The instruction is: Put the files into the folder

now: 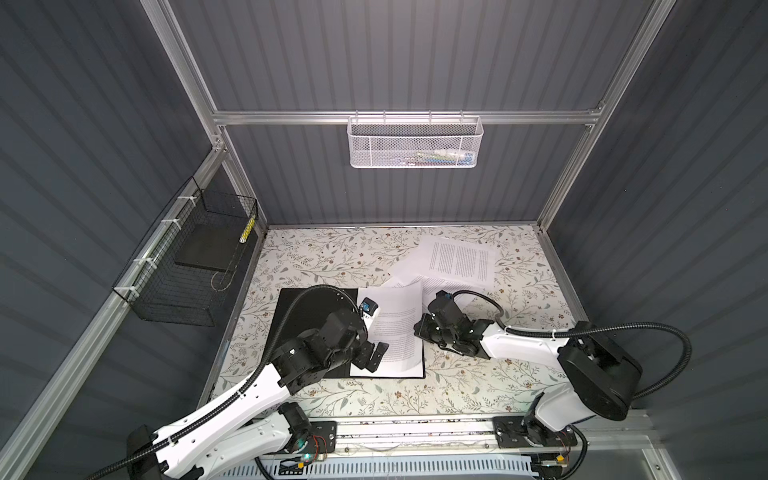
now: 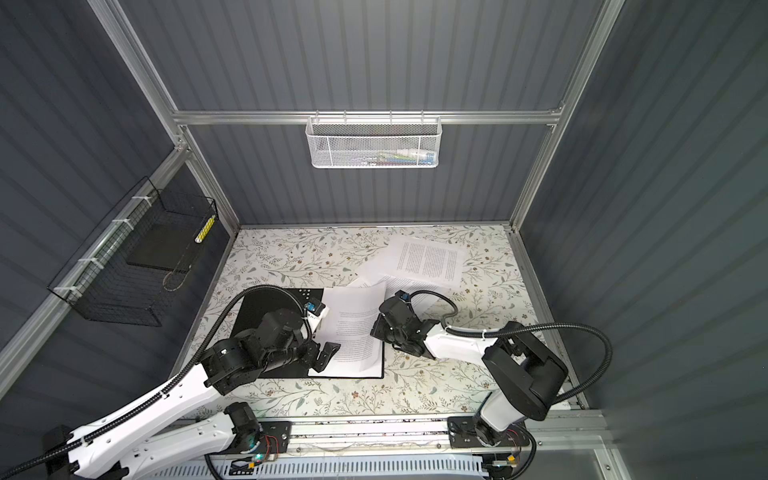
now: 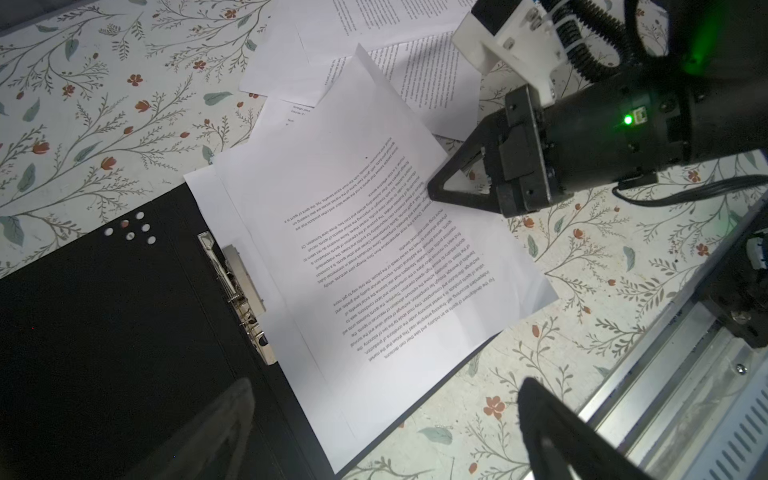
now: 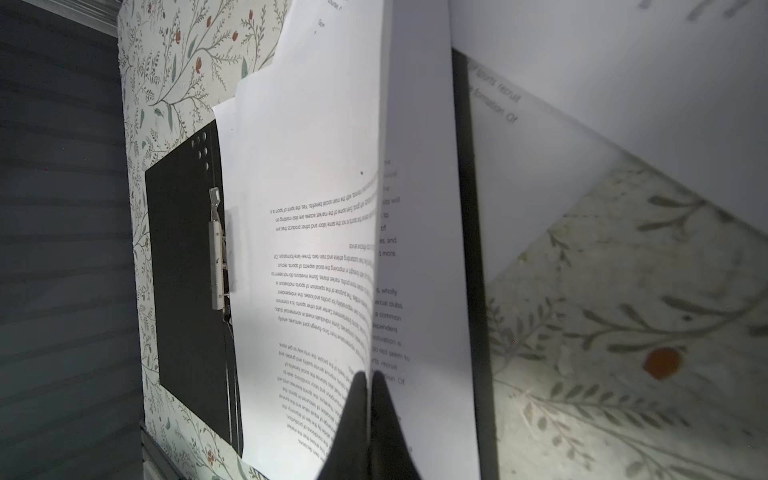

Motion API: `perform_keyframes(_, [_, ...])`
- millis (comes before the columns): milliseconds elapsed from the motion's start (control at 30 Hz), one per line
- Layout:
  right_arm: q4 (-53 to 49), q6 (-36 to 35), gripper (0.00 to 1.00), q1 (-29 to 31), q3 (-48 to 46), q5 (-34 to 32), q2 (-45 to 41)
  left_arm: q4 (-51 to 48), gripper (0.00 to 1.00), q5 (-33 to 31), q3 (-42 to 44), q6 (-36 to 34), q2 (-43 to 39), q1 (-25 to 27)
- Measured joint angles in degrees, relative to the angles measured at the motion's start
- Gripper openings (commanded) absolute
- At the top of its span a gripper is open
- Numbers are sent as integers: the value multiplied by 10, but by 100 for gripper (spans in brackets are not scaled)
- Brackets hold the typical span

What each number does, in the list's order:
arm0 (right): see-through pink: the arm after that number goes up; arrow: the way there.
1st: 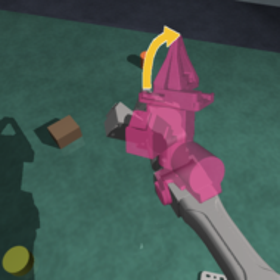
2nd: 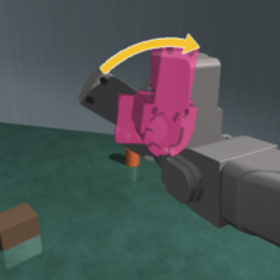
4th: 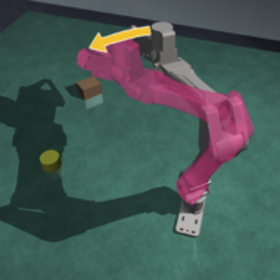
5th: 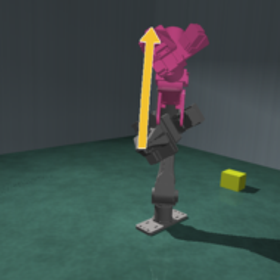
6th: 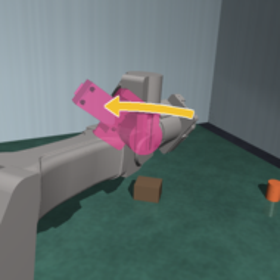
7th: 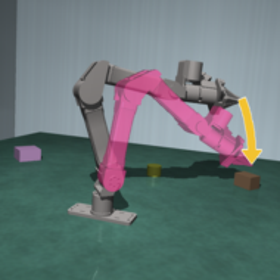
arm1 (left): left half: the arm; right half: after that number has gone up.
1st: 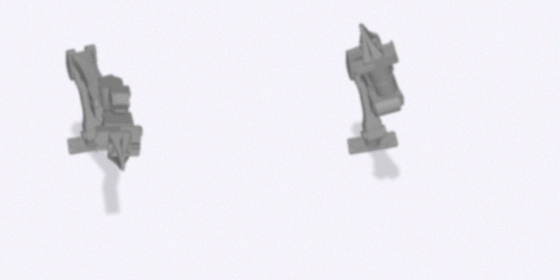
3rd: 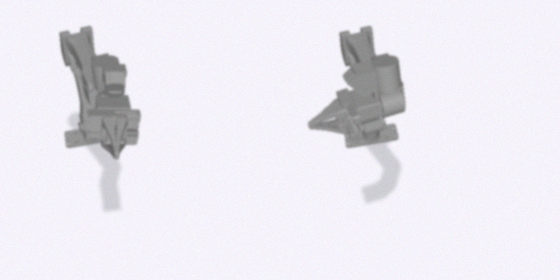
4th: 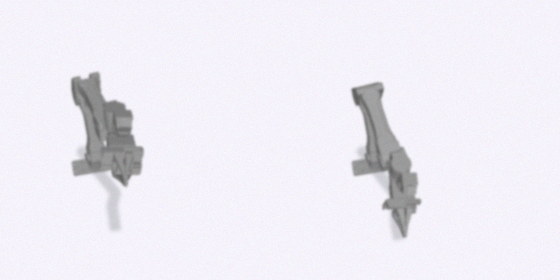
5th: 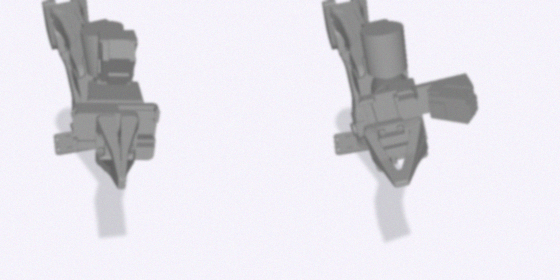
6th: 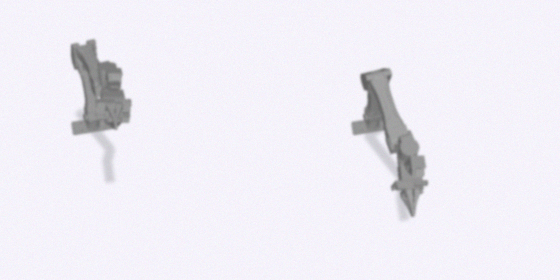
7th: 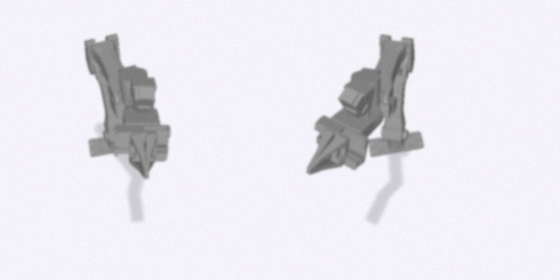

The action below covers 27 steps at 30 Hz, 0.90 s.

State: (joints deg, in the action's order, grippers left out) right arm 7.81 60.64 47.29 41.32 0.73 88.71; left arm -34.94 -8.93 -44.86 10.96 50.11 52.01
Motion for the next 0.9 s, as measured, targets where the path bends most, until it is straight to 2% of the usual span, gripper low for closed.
perform_keyframes(900, [27,12,0,18,0,10,19,-11,100,2,-2,0,17,-27])
